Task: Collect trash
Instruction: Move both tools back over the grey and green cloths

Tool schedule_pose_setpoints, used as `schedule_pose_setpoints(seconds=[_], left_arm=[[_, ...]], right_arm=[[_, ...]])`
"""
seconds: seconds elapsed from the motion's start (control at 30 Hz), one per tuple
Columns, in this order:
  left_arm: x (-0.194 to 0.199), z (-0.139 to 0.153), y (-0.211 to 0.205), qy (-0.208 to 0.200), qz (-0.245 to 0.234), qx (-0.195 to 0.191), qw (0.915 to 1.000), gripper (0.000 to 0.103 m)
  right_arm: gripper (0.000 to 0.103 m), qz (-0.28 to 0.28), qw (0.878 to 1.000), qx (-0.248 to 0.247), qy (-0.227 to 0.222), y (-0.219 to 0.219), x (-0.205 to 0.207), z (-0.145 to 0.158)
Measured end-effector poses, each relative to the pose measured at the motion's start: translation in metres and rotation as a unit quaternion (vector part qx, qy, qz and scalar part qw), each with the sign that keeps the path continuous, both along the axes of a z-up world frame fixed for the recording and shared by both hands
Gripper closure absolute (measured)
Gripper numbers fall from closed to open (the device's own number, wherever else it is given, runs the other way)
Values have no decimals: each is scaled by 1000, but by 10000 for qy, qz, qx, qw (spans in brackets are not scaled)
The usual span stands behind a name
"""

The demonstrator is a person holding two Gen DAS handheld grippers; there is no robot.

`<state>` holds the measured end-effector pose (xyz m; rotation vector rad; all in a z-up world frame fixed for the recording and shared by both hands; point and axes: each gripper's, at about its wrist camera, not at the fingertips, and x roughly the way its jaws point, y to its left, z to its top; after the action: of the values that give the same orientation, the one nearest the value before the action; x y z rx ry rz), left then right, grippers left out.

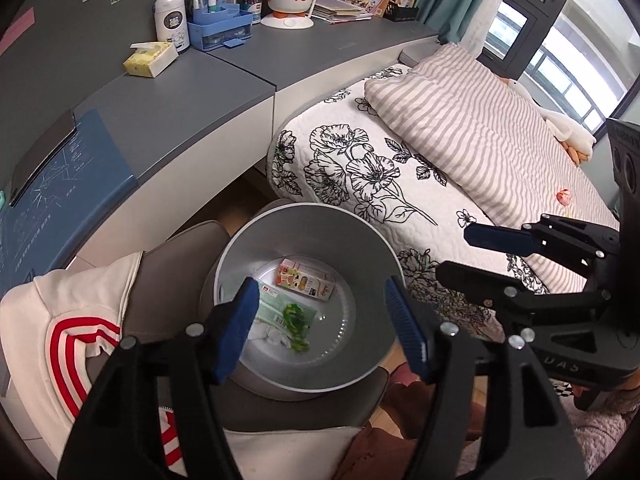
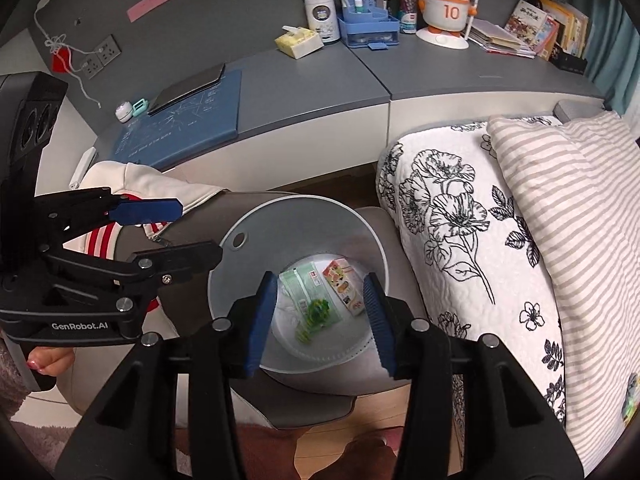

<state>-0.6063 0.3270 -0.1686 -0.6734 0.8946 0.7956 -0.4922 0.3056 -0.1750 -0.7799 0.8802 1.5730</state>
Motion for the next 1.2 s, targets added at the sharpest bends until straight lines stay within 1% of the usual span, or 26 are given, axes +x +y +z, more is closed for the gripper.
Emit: schedule_pose_setpoints(seconds=[0.13, 0.23, 0.4, 0.53, 0.67, 0.83, 0.93, 1.07, 1.2], left_arm=[[12, 2, -2, 36, -187, 51, 9998, 36], [27, 3, -3, 69, -403, 60, 9991, 36], [68, 4, -9, 162, -947, 130, 9953, 36], [114, 8, -21, 193, -1406, 201, 9897, 36], [171, 13, -40, 188, -1840, 298, 9823, 36], [263, 18, -75, 134, -2388, 328, 9704, 36], [328, 20, -102, 84, -2755, 262, 9609, 36], [413, 22, -145, 47, -3200, 320, 9469, 35], [485, 18, -182, -22, -3555, 232, 9344, 35]], right_arm=[[60, -233, 9997, 22, -5, -8, 11, 1], [60, -519, 9986, 49, -29, -18, 27, 2], [60, -1233, 9923, 99, -27, -47, 73, 3], [60, -1818, 9832, 181, -39, -77, 121, 6], [60, -2459, 9688, 292, -113, -120, 185, 9], [60, -3178, 9473, 366, -198, -182, 272, 15], [60, -3593, 9320, 393, -273, -223, 325, 20], [60, -4107, 9099, 402, -421, -282, 400, 23], [60, -4525, 8900, 322, -448, -332, 457, 19]])
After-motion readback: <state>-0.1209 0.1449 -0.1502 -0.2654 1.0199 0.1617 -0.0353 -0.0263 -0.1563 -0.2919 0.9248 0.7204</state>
